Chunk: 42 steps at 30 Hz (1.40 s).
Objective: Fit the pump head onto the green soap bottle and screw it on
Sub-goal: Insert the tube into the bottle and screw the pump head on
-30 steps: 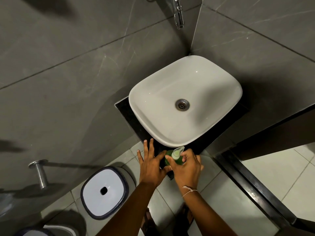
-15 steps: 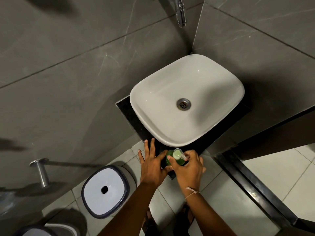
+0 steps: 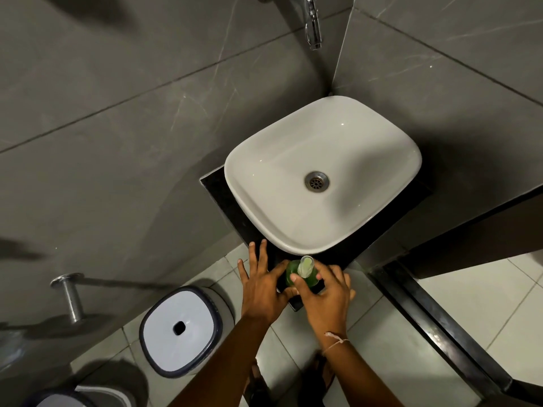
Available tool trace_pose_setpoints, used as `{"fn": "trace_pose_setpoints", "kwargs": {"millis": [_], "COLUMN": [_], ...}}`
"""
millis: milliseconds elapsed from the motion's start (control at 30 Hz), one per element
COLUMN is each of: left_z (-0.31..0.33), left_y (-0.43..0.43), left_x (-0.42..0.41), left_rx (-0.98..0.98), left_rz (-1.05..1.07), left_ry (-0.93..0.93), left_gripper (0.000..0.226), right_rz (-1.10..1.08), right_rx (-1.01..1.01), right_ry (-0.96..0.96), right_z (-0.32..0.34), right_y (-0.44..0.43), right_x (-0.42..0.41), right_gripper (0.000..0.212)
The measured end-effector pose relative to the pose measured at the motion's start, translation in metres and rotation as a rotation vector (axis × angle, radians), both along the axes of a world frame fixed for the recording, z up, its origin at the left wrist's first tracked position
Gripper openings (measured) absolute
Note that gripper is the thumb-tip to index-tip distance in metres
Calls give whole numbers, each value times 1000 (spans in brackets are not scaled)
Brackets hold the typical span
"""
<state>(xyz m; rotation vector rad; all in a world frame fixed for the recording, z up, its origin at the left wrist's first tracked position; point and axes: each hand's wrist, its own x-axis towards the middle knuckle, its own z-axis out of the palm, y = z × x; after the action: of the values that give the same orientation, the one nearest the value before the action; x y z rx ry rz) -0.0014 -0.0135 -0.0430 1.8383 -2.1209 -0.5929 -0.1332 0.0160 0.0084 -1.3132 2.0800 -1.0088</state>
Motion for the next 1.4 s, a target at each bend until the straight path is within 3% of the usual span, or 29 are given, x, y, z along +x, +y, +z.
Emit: {"fn": "trace_pose_setpoints", "kwargs": {"millis": [100, 267, 400, 567, 867, 1067, 1233, 1400], "left_z": [1, 1, 2, 3, 0, -2, -1, -3], "left_y": [-1, -1, 0, 0, 0, 0, 0, 1], "left_x": [0, -1, 1, 0, 1, 0, 1, 1], "left_rx": [5, 23, 17, 25, 2, -14, -34, -27], "left_rz": [1, 1, -4, -15, -10, -10, -2, -6], "left_ry": [-11, -22, -20, -30, -9, 2, 4, 5], "left_gripper": [62, 57, 57, 62, 59, 64, 67, 60], "right_rz": [-32, -87, 17, 1, 21, 43, 19, 84], "right_rx": [-10, 16, -1, -19, -20, -84, -88, -56], "right_ry": [-34, -52, -21, -35, 1, -9, -48, -24], "right_z": [2, 4, 3, 0, 0, -3, -9, -8], "right_y": [-4, -9, -2, -4, -4, -7, -9, -5], "right_x": [0, 10, 2, -4, -1, -5, 1, -5], "right_gripper": [28, 46, 47, 24, 47, 30, 43, 43]}}
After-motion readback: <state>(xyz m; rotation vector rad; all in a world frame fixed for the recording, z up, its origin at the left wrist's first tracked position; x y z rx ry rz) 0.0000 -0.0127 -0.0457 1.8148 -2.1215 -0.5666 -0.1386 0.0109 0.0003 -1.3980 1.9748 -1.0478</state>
